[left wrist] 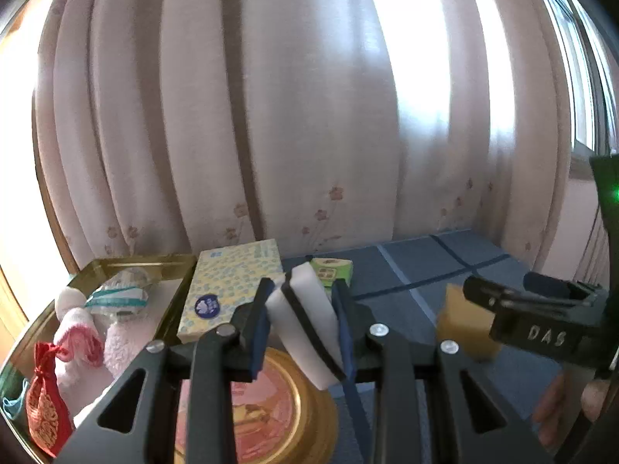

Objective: Organize soft objects
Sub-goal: 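Grasp the white eraser sponge with the left gripper while the right lowers to the yellow sponge, then close the right gripper on the yellow sponge and lift it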

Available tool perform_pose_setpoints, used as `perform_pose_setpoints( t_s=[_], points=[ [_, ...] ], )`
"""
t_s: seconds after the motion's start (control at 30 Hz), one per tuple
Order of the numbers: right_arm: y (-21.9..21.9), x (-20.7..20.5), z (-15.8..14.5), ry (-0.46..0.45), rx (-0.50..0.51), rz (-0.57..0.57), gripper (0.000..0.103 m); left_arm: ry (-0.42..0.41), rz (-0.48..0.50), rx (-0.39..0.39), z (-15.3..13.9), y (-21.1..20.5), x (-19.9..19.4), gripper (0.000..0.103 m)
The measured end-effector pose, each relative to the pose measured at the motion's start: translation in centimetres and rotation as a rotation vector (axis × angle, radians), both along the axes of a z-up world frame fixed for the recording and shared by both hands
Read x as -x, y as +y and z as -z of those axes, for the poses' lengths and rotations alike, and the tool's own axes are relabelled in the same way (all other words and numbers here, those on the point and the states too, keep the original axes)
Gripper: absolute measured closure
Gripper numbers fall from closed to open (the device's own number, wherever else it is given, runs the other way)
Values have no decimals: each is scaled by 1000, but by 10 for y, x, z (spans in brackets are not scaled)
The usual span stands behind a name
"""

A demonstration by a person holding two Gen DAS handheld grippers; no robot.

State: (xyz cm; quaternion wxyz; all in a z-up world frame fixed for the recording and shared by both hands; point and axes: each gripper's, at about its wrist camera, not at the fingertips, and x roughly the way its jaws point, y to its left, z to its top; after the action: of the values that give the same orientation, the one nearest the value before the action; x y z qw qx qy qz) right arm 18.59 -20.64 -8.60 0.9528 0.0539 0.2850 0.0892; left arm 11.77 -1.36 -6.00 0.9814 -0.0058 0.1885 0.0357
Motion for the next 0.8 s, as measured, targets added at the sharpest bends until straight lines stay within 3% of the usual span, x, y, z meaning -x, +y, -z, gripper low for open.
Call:
perform_pose_setpoints(
  t_s=[0.23,0.5,0.6,0.8],
  points=[
    [7,-1,5,18,37,19,9,4,-3,32,1,6,0,74],
    [17,-25,25,174,87,-13,9,9,-4,44,1,8,-1,74],
    [18,-25,24,176,77,-32,28,15,3,55,2,9,-2,74],
    [21,-23,20,166,80,-51,35,3,3,52,1,8,1,74]
  ],
)
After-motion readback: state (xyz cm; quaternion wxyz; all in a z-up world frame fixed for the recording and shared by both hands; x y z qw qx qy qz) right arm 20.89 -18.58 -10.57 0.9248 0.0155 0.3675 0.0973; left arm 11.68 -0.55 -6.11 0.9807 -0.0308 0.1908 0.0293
